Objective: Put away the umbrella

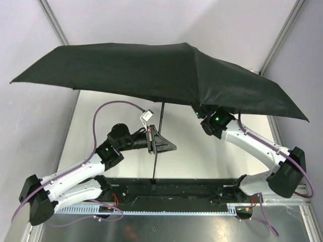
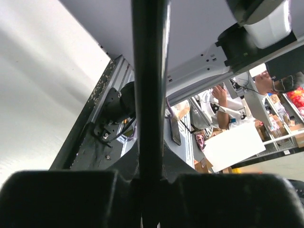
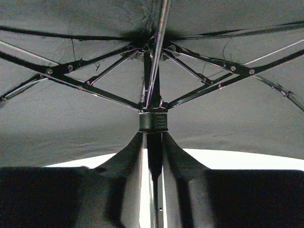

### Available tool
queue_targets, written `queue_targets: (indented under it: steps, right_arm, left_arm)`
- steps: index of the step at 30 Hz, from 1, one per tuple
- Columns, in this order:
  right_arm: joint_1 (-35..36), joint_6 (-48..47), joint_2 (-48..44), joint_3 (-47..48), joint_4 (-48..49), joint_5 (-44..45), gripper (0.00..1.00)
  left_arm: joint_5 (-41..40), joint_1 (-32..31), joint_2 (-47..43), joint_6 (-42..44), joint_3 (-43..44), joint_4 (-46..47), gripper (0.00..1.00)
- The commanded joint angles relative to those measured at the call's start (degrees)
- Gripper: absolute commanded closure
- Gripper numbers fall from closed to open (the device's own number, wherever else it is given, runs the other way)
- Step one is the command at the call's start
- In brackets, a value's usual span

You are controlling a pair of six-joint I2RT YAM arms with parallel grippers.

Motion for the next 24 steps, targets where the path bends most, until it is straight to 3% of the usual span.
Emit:
queue_targets:
  steps: [1,4,9,17,21,24]
  right_arm:
    - [0.39,2.61,-1.45,1.31,0.62,-2.29,0.62]
    - [0.13,4.89,-0.71,1.21,2.74,-4.76,0.41]
    - [-0.11,9.72,0.18,0.97,3.96,-5.02,0.26]
    - [-1.24,15.39,0.71,-0.17,1.45,-4.72,0.23]
    - [-2.59,16.39,3.06,-0.22,9.53,-8.32,0.25]
    - [-4.12,19.22,5.62,-0.23,16.92,-11.5,0.33]
  left_arm:
    - [-2.05,0.25,-2.06,2.21,2.41,-2.36,1.0]
    - [-0.67,0.24,-3.59,2.17,3.57,-1.04,1.0]
    - [-0.13,0.24,-5.65,0.43,3.67,1.92,1.0]
    - [1.98,0.3,-5.84,-1.22,4.75,4.09,1.0]
    - [2.93,0.24,-5.86,-2.69,3.27,5.93,1.0]
    - [3.34,0.16,-6.42,-3.5,1.37,7.1,1.0]
